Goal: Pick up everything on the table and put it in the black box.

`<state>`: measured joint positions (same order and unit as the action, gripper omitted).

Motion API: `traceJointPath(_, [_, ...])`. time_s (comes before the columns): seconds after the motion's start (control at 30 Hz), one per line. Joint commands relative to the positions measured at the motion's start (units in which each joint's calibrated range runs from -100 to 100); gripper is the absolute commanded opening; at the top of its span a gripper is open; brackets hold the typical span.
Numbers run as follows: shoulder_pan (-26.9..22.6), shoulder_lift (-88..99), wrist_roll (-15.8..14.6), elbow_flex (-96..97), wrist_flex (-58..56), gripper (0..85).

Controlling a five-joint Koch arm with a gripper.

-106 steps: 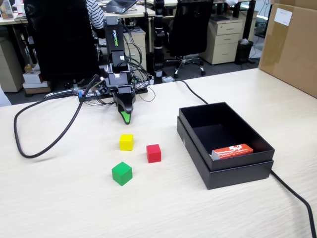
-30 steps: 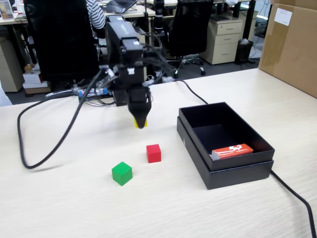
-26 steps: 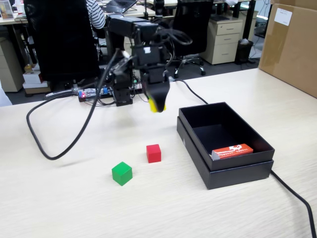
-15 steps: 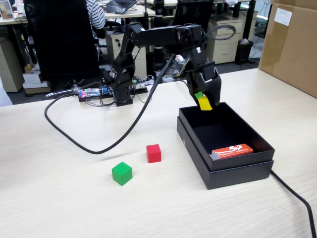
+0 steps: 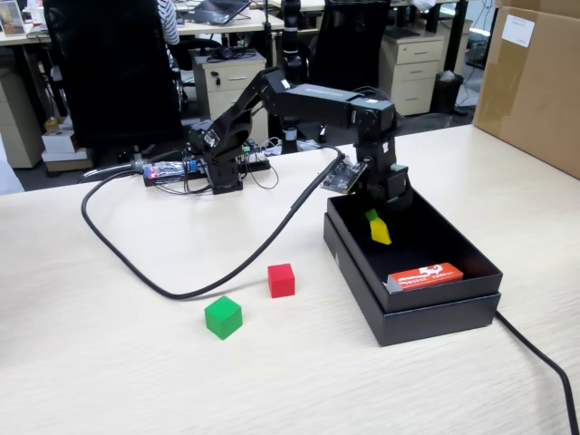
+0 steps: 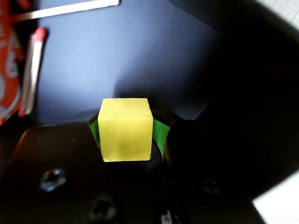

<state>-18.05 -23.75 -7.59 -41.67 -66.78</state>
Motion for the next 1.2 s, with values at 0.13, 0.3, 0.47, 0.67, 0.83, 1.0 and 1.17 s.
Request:
traceJointPath(0.13, [0.1, 1.8, -0.1, -3.7, 0.6, 36.3])
traceJointPath(0.3, [1.0, 12.3, 0.0, -3.3, 0.6, 39.4])
traceJointPath(0.47, [3.9, 29.2, 0.5, 0.0, 0.6, 39.4])
traceJointPath(0.67, [8.6, 38.2, 2.3, 9.2, 0.6, 44.1])
traceJointPath(0.83, [11.7, 37.4, 2.7, 13.9, 0.6, 46.3])
traceJointPath(1.0, [13.3, 32.6, 2.8, 16.6, 0.9, 46.8])
traceJointPath(1.17, [14.3, 26.9, 2.8, 17.9, 1.0, 48.1])
